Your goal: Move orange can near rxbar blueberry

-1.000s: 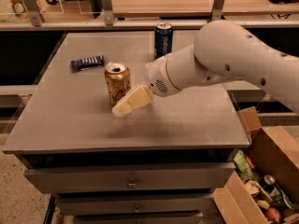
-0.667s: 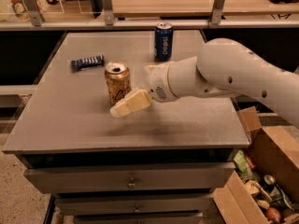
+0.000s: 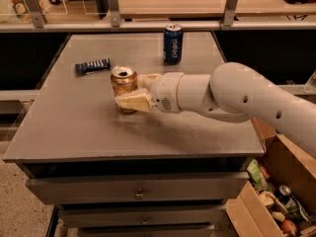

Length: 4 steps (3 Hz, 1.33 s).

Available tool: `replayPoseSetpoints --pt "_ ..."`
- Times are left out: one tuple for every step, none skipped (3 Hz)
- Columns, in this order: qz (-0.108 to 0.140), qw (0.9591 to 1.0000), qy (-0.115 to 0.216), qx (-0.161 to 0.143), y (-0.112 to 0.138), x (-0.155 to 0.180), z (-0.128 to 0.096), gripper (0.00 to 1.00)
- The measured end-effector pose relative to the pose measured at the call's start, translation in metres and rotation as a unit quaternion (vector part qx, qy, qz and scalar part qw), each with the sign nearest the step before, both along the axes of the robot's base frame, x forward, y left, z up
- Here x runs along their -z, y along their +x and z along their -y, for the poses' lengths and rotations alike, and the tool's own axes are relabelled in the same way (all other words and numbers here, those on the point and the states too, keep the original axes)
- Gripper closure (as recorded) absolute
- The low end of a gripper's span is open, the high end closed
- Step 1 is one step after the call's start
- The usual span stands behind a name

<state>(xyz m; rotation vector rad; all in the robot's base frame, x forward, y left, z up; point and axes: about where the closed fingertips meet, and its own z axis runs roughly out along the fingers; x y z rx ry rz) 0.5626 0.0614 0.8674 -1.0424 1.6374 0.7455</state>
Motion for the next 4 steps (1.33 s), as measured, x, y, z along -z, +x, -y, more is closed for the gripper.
replayPoseSetpoints --pt "0.018 0.9992 0.035 -0.007 0.006 -0.008 -0.010 0.64" --pt "0.033 0.9979 0.054 -0.013 0.013 -0.017 -0.016 0.87" --pt "0.049 0.9972 0.055 -0.013 0.026 -0.026 -0.016 1.00" --pt "0.058 0.9972 0.045 -0.014 0.045 -0.029 -0.018 1.00"
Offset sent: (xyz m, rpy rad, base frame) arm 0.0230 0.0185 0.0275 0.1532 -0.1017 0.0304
